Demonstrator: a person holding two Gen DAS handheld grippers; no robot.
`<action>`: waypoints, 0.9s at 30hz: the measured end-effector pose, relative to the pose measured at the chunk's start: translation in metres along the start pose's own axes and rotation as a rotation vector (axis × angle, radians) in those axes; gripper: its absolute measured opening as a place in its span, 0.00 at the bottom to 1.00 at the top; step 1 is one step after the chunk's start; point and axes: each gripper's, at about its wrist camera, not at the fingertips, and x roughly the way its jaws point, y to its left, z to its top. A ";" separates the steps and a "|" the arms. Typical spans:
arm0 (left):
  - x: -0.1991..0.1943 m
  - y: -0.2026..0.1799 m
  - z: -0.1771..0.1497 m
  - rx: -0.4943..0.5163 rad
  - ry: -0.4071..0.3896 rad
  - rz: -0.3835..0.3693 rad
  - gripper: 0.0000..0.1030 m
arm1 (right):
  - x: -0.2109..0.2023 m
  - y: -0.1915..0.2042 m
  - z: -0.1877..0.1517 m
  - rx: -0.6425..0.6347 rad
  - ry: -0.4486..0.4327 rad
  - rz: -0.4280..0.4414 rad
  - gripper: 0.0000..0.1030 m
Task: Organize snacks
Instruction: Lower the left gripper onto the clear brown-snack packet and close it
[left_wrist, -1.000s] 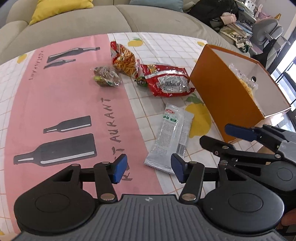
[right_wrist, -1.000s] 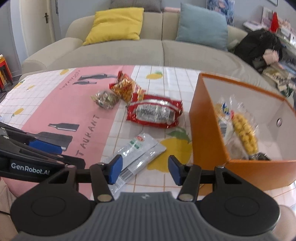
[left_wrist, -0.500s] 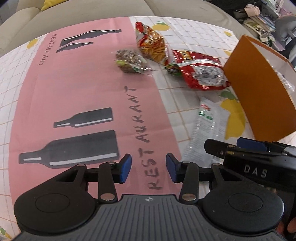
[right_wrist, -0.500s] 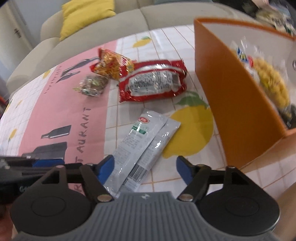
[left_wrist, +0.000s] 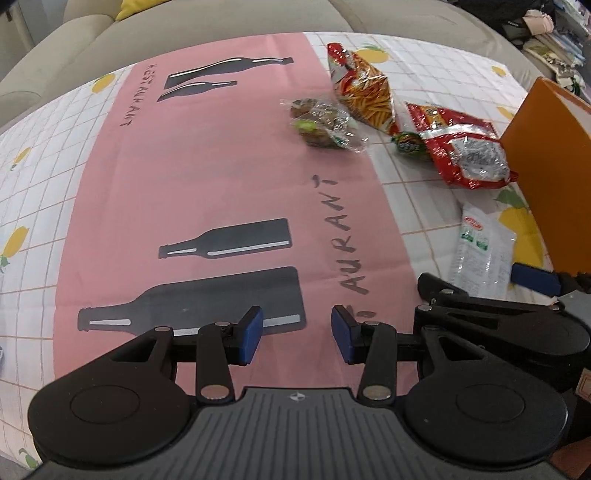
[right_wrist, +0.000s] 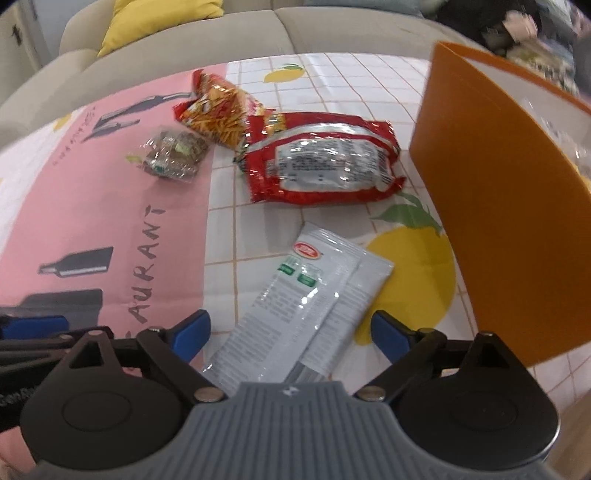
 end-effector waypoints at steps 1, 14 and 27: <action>0.001 0.000 0.000 -0.001 0.000 -0.005 0.49 | 0.000 0.001 0.000 -0.007 -0.008 -0.001 0.87; -0.001 -0.010 0.016 0.056 -0.067 -0.067 0.51 | 0.000 -0.014 0.017 -0.170 0.004 0.086 0.56; 0.007 -0.016 0.070 0.066 -0.211 -0.052 0.71 | 0.030 -0.017 0.075 -0.294 0.226 0.116 0.55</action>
